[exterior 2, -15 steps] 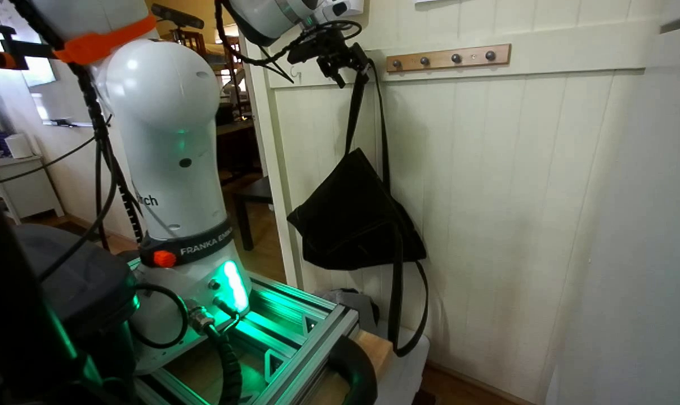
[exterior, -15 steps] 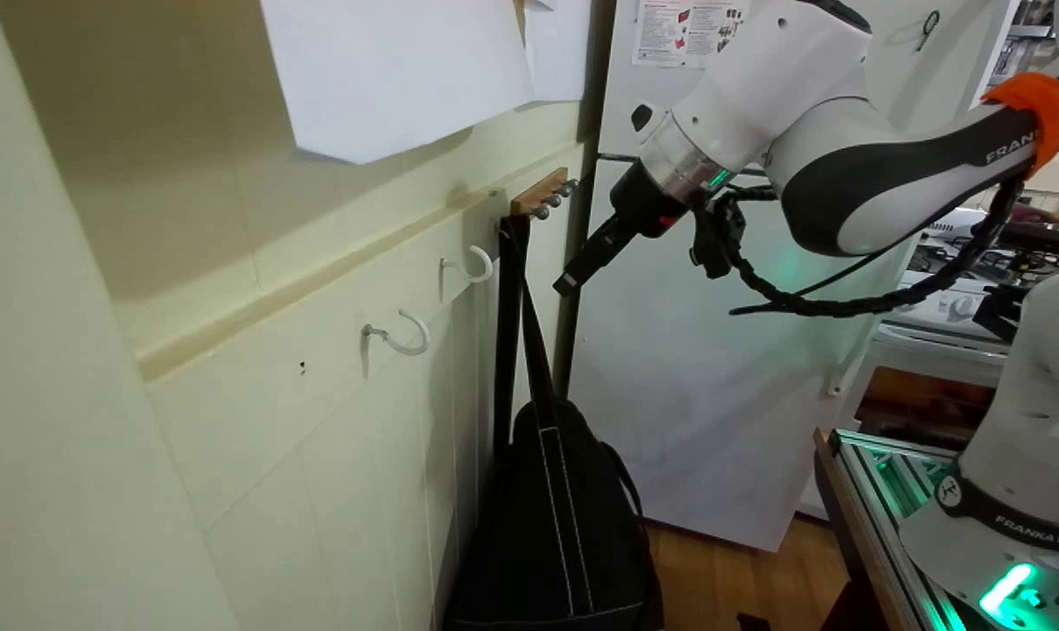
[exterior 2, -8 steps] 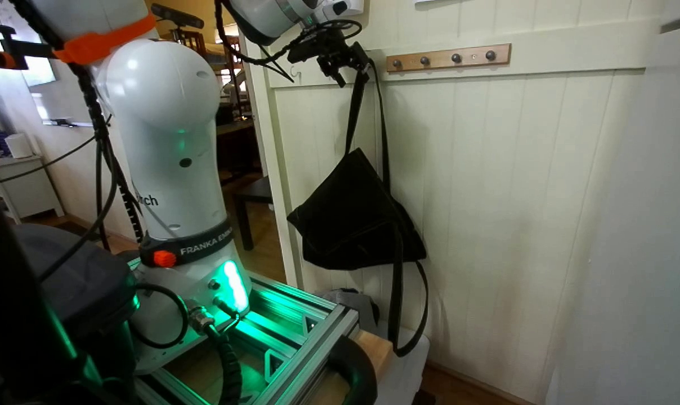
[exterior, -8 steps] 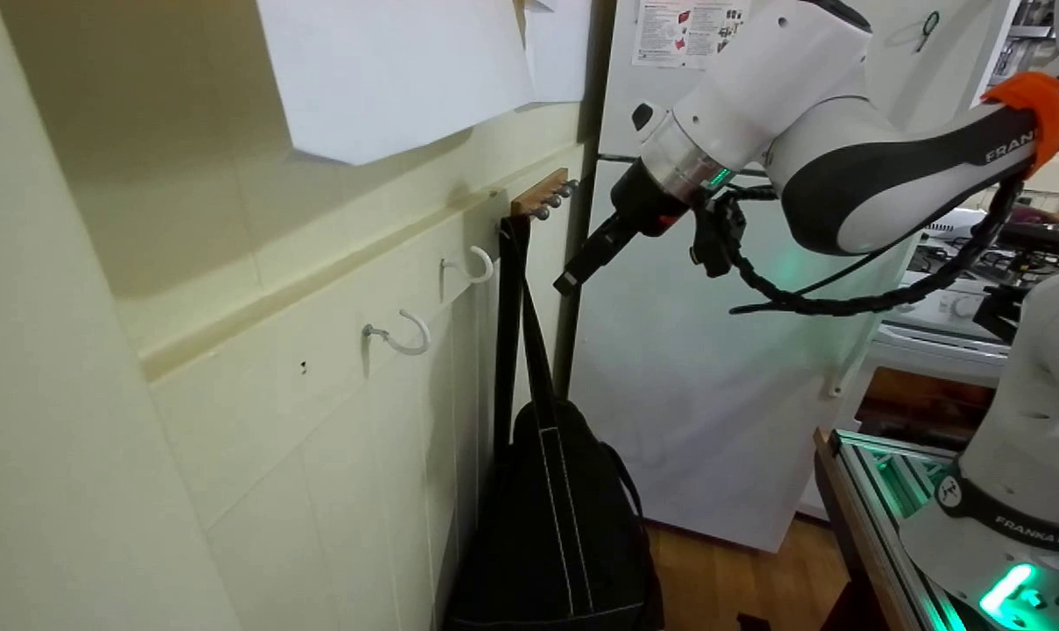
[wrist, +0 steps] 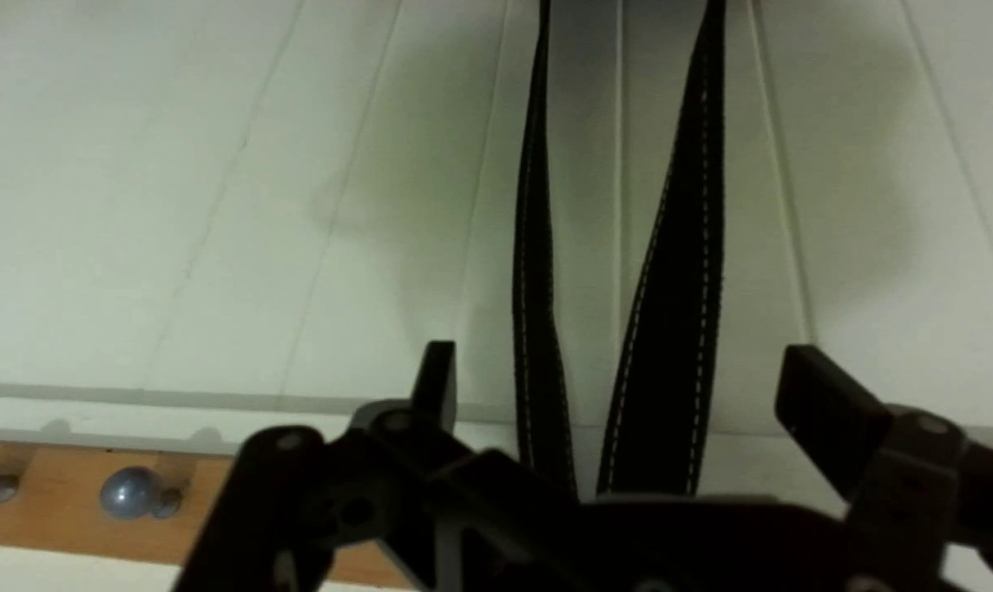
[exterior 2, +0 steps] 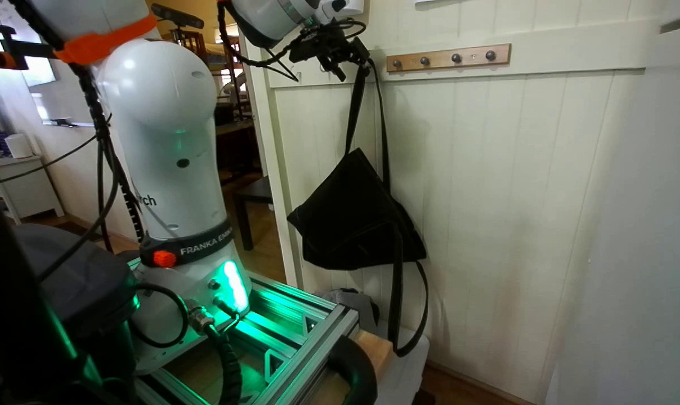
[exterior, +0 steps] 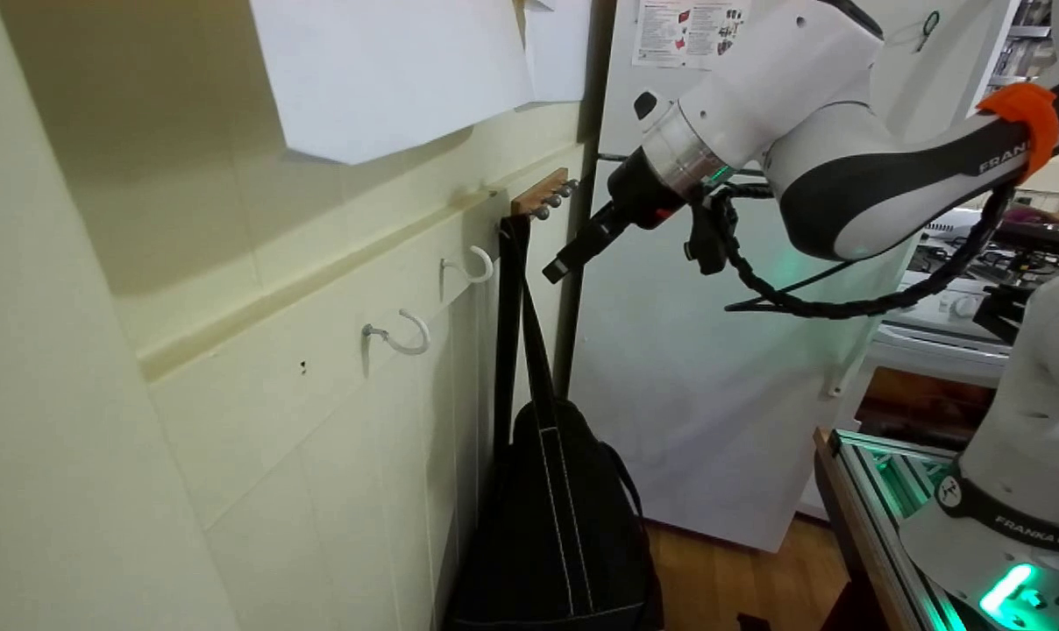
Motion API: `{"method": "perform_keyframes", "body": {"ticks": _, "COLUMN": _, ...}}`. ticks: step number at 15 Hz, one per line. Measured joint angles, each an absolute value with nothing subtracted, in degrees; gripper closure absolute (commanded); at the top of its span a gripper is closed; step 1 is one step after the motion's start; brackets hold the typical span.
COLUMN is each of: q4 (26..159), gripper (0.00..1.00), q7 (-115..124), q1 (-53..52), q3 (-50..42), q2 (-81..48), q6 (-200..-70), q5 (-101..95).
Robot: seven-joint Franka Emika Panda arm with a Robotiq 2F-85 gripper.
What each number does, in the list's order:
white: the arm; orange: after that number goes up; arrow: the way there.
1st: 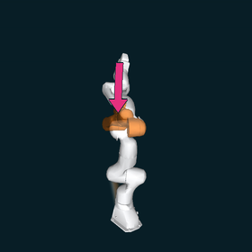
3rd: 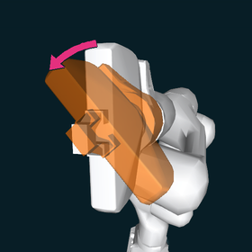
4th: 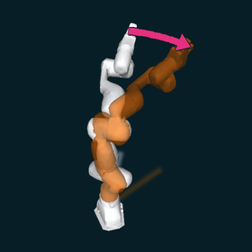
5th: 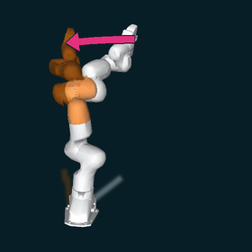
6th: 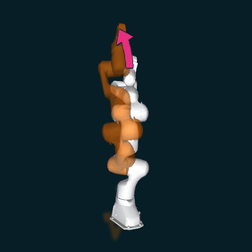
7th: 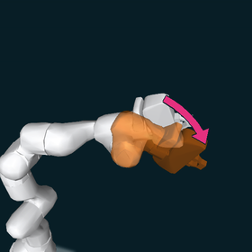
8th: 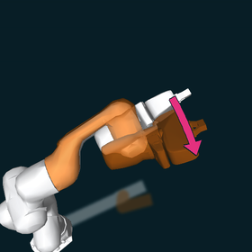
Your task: Move the bag to next hook on the left
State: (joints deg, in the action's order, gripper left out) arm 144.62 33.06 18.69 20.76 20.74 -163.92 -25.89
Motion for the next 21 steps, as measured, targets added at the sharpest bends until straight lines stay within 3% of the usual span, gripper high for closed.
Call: {"method": "perform_keyframes", "body": {"ticks": 21, "q4": 145.17, "gripper": 0.0, "q7": 40.96, "q1": 20.94, "q3": 23.08, "q2": 14.88, "q6": -167.67, "q5": -26.87}}
